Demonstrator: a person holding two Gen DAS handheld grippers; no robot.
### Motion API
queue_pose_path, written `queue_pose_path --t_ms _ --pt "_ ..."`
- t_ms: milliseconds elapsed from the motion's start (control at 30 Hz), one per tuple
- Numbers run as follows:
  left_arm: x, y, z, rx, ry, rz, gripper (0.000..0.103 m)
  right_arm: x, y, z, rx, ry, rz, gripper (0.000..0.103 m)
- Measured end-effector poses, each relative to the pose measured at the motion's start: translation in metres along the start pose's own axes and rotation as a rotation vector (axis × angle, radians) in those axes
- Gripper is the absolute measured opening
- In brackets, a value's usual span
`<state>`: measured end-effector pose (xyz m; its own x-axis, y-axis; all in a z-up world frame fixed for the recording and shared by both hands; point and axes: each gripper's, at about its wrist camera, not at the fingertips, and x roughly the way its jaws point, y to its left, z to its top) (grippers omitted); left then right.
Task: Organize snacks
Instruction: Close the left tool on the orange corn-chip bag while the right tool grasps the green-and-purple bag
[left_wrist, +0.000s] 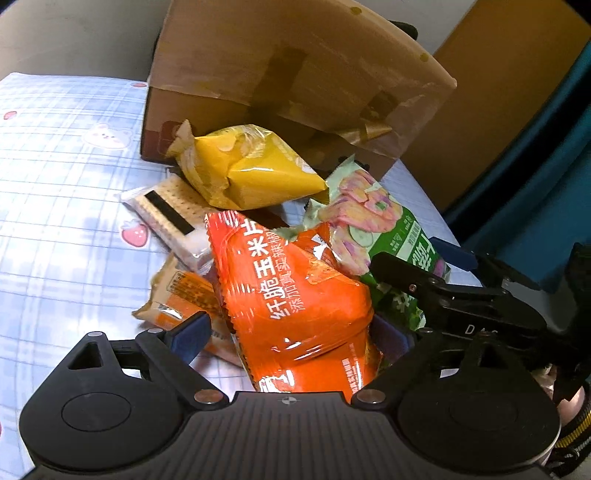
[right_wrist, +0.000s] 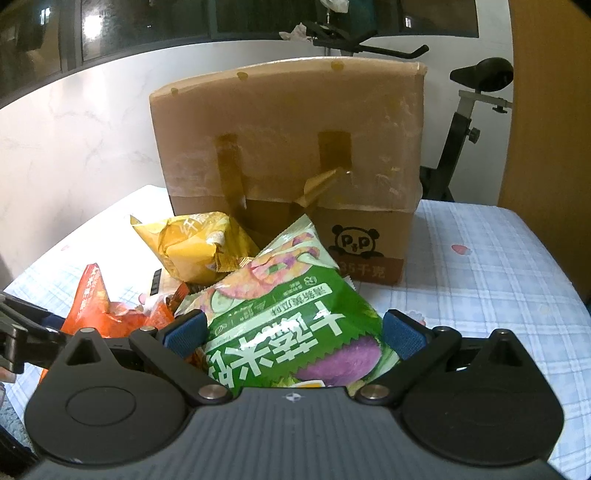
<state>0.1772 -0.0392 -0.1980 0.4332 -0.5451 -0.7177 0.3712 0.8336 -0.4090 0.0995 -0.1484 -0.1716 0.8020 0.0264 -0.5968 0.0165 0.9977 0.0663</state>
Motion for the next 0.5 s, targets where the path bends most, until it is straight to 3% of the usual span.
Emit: queue_pose_path --t_ms 200,267,300,400,500 --pt "0.009 -0.002 0.001 0.018 0.007 -0.024 0.095 0.002 -0.002 -0.001 0.018 0.003 -0.001 0.103" --pt "0.007 -0.002 0.0 0.02 -0.008 -0.037 0.089 0.002 -0.002 -0.001 0.022 0.003 -0.002 0.103" --pt "0.005 0.0 0.0 0.018 -0.019 -0.058 0.077 0.002 -0.002 -0.001 0.023 0.005 -0.004 0.103" --pt "-0.001 0.001 -0.001 0.024 -0.044 -0.073 0.066 0.002 -0.002 -0.001 0.03 0.005 -0.005 0.103" --pt "-0.013 0.003 -0.003 0.03 -0.095 -0.09 0.062 0.002 -0.004 -0.001 0.037 0.004 -0.001 0.103"
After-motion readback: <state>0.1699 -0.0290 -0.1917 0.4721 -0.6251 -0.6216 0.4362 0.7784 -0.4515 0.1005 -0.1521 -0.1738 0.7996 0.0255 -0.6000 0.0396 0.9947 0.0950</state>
